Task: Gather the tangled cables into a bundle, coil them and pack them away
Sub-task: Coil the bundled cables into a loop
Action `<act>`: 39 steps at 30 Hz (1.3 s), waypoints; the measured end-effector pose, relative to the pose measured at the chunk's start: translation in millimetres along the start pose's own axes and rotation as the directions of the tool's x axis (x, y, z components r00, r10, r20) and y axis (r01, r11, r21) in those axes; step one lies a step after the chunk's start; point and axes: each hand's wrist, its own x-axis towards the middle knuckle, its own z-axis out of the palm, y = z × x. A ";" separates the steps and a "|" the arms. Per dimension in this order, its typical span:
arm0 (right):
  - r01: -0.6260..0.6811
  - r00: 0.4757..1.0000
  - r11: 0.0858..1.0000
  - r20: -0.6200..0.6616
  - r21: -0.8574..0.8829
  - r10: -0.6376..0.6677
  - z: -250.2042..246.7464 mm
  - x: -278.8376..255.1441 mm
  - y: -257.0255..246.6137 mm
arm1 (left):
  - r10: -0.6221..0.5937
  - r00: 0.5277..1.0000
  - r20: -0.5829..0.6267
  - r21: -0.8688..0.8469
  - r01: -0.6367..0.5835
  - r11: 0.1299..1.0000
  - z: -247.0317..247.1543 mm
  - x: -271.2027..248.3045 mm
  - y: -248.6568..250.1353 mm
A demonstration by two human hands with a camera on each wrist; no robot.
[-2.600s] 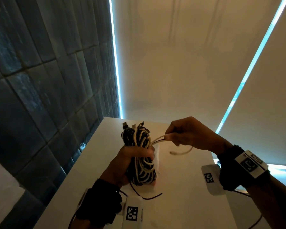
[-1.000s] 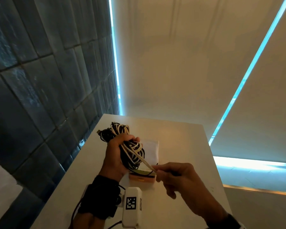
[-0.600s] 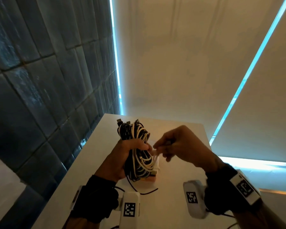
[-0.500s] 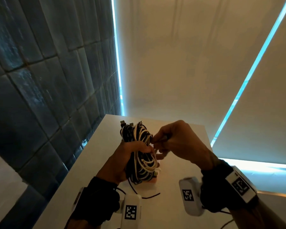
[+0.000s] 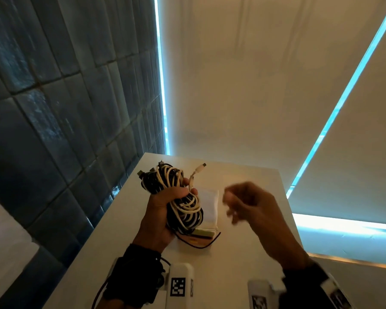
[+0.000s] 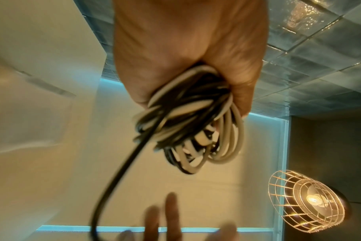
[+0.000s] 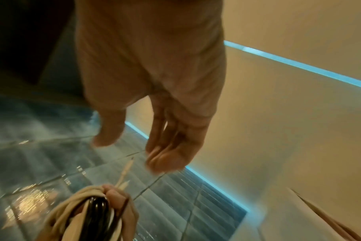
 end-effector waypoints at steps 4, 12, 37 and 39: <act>-0.295 0.908 0.929 0.368 0.223 0.200 15.8 -32.3 30.8 | -0.017 1.000 0.000 -0.033 0.017 0.999 -4.6 4.9 0.6; -0.268 0.960 0.817 0.210 0.510 0.183 29.3 -31.6 45.4 | -0.192 0.969 0.156 0.055 0.185 0.981 -12.5 0.5 -1.8; 0.052 0.995 0.998 -0.087 0.032 -0.049 43.4 -13.0 47.7 | -0.244 0.969 -0.029 0.341 0.239 0.909 -22.0 -10.4 -23.4; 0.076 0.988 0.985 -0.123 -0.155 -0.095 42.8 -12.4 58.6 | -0.230 0.972 -0.055 0.341 0.235 0.910 -20.9 -12.0 -25.0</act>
